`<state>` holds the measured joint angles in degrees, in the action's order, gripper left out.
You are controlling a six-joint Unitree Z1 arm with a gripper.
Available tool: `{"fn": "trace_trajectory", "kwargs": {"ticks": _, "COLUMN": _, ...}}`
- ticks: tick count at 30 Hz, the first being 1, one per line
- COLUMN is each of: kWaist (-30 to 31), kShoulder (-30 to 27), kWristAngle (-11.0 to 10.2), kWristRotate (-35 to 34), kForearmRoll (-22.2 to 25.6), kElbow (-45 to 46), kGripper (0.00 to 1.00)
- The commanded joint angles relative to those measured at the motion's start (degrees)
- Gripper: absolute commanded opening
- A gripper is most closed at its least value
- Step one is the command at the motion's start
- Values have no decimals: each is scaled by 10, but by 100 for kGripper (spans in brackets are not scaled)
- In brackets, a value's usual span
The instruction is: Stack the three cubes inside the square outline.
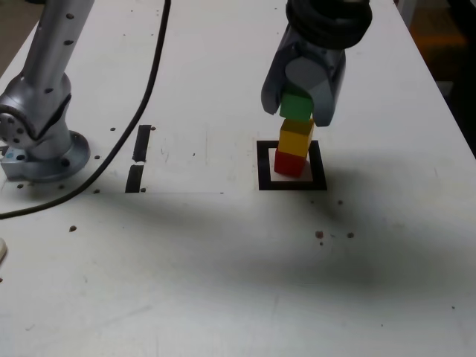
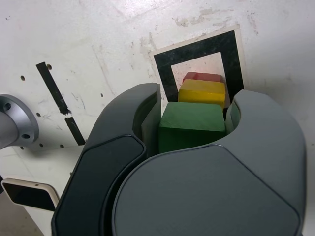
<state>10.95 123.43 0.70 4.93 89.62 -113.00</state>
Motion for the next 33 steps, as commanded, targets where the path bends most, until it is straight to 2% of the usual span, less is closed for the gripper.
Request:
{"fn": "trace_trajectory", "kwargs": {"ticks": 1, "kWaist": -2, "kShoulder": 6, "kWristAngle": 1, "kWristRotate": -1, "kForearmRoll": 1, "kElbow": 1, "kGripper": 18}}
{"fn": "trace_trajectory", "kwargs": {"ticks": 7, "kWaist": -3, "kShoulder": 12, "kWristAngle": 3, "kWristRotate": -1, "kForearmRoll": -1, "kElbow": 4, "kGripper": 19}}
{"fn": "trace_trajectory", "kwargs": {"ticks": 15, "kWaist": -3, "kShoulder": 21, "kWristAngle": 11, "kWristRotate": -1, "kForearmRoll": 0, "kElbow": 6, "kGripper": 34}}
{"fn": "trace_trajectory", "kwargs": {"ticks": 19, "kWaist": -3, "kShoulder": 24, "kWristAngle": 13, "kWristRotate": -1, "kForearmRoll": 1, "kElbow": 6, "kGripper": 48}}
{"fn": "trace_trajectory", "kwargs": {"ticks": 21, "kWaist": -3, "kShoulder": 24, "kWristAngle": 14, "kWristRotate": -2, "kForearmRoll": 1, "kElbow": 5, "kGripper": 63}}
{"fn": "trace_trajectory", "kwargs": {"ticks": 23, "kWaist": -3, "kShoulder": 23, "kWristAngle": 14, "kWristRotate": -7, "kForearmRoll": 1, "kElbow": 4, "kGripper": 82}}
{"fn": "trace_trajectory", "kwargs": {"ticks": 25, "kWaist": -3, "kShoulder": 21, "kWristAngle": 13, "kWristRotate": -15, "kForearmRoll": 1, "kElbow": 3, "kGripper": 93}}
{"fn": "trace_trajectory", "kwargs": {"ticks": 27, "kWaist": -3, "kShoulder": 19, "kWristAngle": 11, "kWristRotate": -22, "kForearmRoll": 2, "kElbow": 3, "kGripper": 98}}
{"fn": "trace_trajectory", "kwargs": {"ticks": 33, "kWaist": -3, "kShoulder": 11, "kWristAngle": 8, "kWristRotate": -33, "kForearmRoll": 2, "kElbow": 5, "kGripper": 99}}
